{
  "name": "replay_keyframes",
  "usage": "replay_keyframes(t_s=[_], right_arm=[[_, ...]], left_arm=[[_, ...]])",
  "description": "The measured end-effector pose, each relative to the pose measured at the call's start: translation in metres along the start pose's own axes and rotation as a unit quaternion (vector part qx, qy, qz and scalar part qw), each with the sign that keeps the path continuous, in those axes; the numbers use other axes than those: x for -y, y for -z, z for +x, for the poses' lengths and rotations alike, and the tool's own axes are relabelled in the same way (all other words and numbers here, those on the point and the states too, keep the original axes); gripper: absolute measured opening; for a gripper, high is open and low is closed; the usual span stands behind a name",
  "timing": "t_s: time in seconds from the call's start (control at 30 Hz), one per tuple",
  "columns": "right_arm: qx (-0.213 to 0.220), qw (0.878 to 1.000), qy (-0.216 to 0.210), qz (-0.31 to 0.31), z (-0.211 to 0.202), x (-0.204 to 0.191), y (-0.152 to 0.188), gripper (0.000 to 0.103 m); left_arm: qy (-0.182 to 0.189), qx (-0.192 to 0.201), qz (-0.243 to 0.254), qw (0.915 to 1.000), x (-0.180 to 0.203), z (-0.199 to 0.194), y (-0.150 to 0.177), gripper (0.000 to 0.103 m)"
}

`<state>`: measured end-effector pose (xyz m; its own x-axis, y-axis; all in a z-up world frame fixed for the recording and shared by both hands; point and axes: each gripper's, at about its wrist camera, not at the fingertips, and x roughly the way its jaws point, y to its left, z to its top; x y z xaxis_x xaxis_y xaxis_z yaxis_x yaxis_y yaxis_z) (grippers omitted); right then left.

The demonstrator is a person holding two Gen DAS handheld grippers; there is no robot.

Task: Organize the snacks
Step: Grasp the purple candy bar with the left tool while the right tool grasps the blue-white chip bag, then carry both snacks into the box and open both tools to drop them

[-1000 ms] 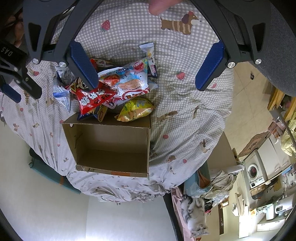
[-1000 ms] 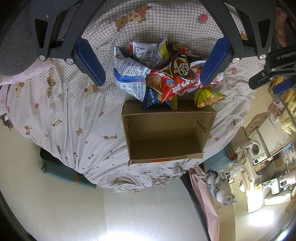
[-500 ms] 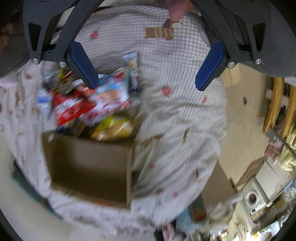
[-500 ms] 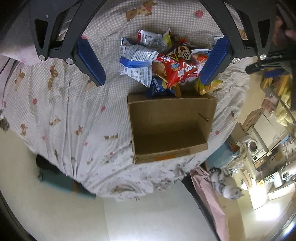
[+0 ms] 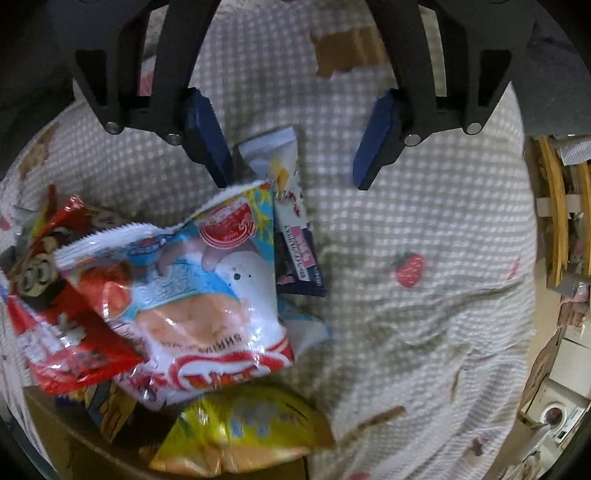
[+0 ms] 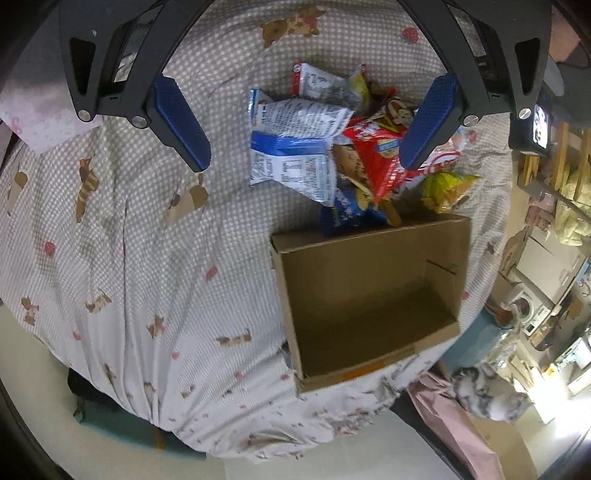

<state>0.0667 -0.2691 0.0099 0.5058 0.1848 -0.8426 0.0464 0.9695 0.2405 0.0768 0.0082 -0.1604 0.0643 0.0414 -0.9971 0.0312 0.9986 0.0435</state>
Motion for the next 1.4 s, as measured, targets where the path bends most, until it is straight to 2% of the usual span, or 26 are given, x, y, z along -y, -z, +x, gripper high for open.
replay_keyframes(t_s=[0.1, 0.13, 0.23, 0.37, 0.5, 0.57, 0.67, 0.77, 0.83, 0.9, 1.1, 1.17, 1.23, 1.4], right_arm=[[-0.002, 1.0, 0.001, 0.006, 0.005, 0.007, -0.005, 0.103], [-0.004, 1.0, 0.001, 0.007, 0.007, 0.008, -0.007, 0.103], [-0.025, 0.999, -0.004, 0.02, 0.017, 0.015, -0.01, 0.103], [-0.098, 0.993, -0.019, 0.056, 0.051, 0.029, -0.01, 0.103], [-0.174, 0.977, -0.058, 0.111, 0.089, 0.044, 0.002, 0.103], [-0.204, 0.969, -0.065, 0.124, 0.105, 0.047, 0.01, 0.103], [-0.236, 0.962, -0.053, 0.125, 0.126, 0.05, 0.02, 0.103], [-0.249, 0.954, -0.068, 0.152, 0.134, 0.055, 0.025, 0.103], [-0.242, 0.957, -0.071, 0.143, 0.131, 0.054, 0.024, 0.1], [-0.235, 0.96, -0.079, 0.131, 0.126, 0.052, 0.022, 0.085], [-0.21, 0.967, -0.083, 0.116, 0.103, 0.051, 0.025, 0.066], [-0.193, 0.971, -0.076, 0.115, 0.088, 0.054, 0.025, 0.065], [-0.163, 0.977, -0.078, 0.117, 0.068, 0.057, 0.023, 0.064], [-0.059, 0.986, -0.107, 0.115, 0.019, 0.058, 0.013, 0.064]], left_arm=[[0.001, 0.008, -0.013, 0.9999, 0.0, 0.009, -0.004, 0.051], [0.006, 0.011, -0.018, 0.9998, 0.0, 0.011, -0.004, 0.041], [0.027, 0.004, -0.028, 0.9992, -0.005, 0.004, -0.005, 0.019], [0.038, 0.001, -0.044, 0.9983, -0.019, -0.003, 0.001, 0.014], [0.029, 0.008, -0.065, 0.9975, -0.043, -0.025, 0.016, 0.014], [0.027, 0.012, -0.078, 0.9965, -0.05, -0.033, 0.02, 0.014], [0.023, 0.03, -0.098, 0.9945, -0.066, -0.04, 0.024, 0.014], [0.023, 0.051, -0.108, 0.9925, -0.071, -0.057, 0.021, 0.014], [0.026, 0.064, -0.11, 0.9915, -0.071, -0.068, 0.018, 0.014], [0.032, 0.078, -0.111, 0.9903, -0.073, -0.078, 0.018, 0.014], [0.055, 0.099, -0.107, 0.9877, -0.067, -0.106, 0.005, 0.014], [0.055, 0.111, -0.102, 0.987, -0.069, -0.119, 0.007, 0.014], [0.05, 0.127, -0.095, 0.9861, -0.061, -0.113, 0.02, 0.014], [0.049, 0.17, -0.093, 0.9799, -0.057, -0.142, 0.022, 0.014]])
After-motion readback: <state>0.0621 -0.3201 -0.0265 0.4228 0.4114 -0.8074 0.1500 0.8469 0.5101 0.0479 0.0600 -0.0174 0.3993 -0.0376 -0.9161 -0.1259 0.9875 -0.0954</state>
